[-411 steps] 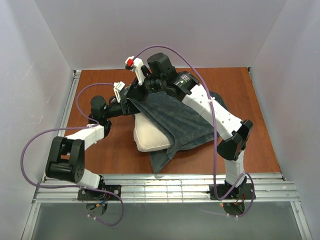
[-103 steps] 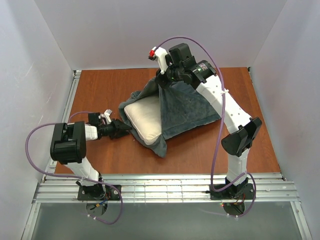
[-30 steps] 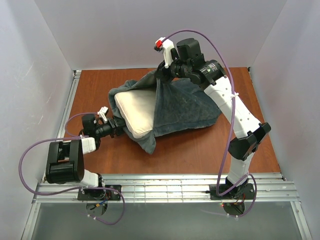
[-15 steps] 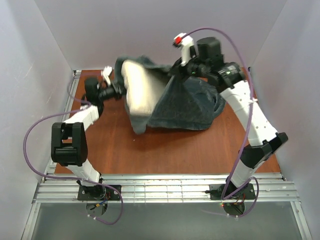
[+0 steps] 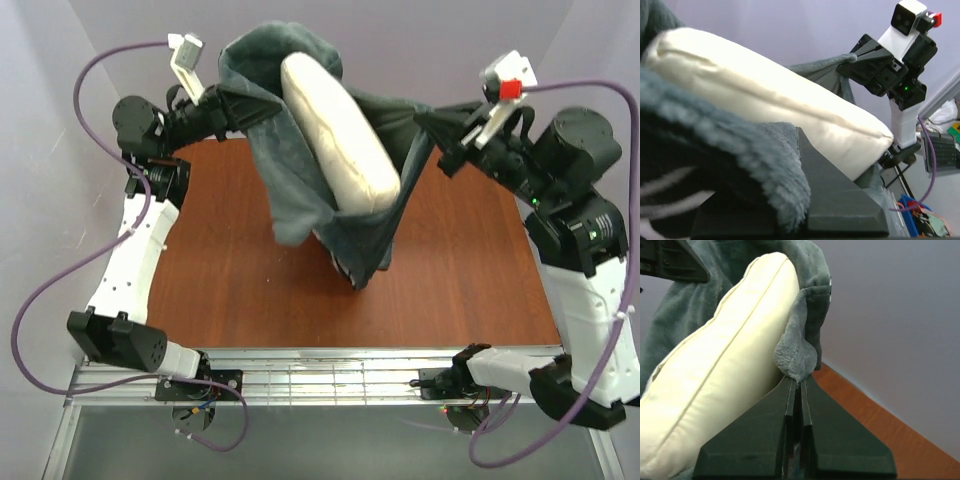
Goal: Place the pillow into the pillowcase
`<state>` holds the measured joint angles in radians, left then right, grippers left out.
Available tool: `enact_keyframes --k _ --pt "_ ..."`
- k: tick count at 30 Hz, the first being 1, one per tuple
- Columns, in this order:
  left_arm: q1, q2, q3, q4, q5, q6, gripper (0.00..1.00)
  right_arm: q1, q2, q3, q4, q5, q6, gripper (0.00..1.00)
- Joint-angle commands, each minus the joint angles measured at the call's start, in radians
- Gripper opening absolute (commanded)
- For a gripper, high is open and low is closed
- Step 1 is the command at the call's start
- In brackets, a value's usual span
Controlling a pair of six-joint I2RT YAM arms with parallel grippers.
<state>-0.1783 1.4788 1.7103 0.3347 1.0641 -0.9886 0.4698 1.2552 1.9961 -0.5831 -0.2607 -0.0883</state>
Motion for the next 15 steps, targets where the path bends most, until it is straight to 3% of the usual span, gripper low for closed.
enact_keyframes --k 1,2,4,5,6,8,9,11,12,14,15 --pt "-0.038 -0.051 -0.190 -0.062 -0.004 0.053 0.00 0.003 -0.050 -0.199 0.154 -0.073 0.118 0.01" --pt "-0.055 -0.054 -0.237 -0.059 0.002 0.060 0.00 0.003 -0.046 -0.283 0.151 -0.107 0.143 0.01" --pt "-0.043 0.007 -0.136 0.057 0.066 -0.019 0.00 0.003 -0.001 -0.222 0.135 -0.181 0.122 0.01" --pt "-0.012 0.040 -0.030 0.076 0.080 -0.030 0.00 0.000 0.025 0.007 0.132 -0.148 0.111 0.01" --pt "0.002 0.111 0.243 0.058 0.080 -0.021 0.00 -0.010 0.086 0.142 0.128 -0.123 0.101 0.01" --pt "0.032 0.155 0.455 0.020 0.047 0.028 0.00 -0.017 0.157 0.527 0.129 -0.062 0.052 0.01" --pt "0.033 0.161 0.550 0.003 0.015 0.057 0.00 -0.019 0.165 0.553 0.179 -0.042 0.045 0.01" --pt "0.033 0.135 0.507 0.004 -0.013 0.044 0.00 -0.017 0.080 0.409 0.277 0.020 0.077 0.01" --pt "0.033 0.076 0.333 0.062 -0.022 0.012 0.00 -0.019 -0.050 0.087 0.398 0.009 0.081 0.01" --pt "0.028 0.025 0.131 0.104 -0.021 -0.019 0.00 -0.017 -0.137 -0.157 0.424 -0.008 0.147 0.01" --pt "0.023 0.002 -0.027 -0.066 -0.065 0.013 0.00 -0.016 -0.158 -0.295 0.346 -0.037 0.168 0.01"
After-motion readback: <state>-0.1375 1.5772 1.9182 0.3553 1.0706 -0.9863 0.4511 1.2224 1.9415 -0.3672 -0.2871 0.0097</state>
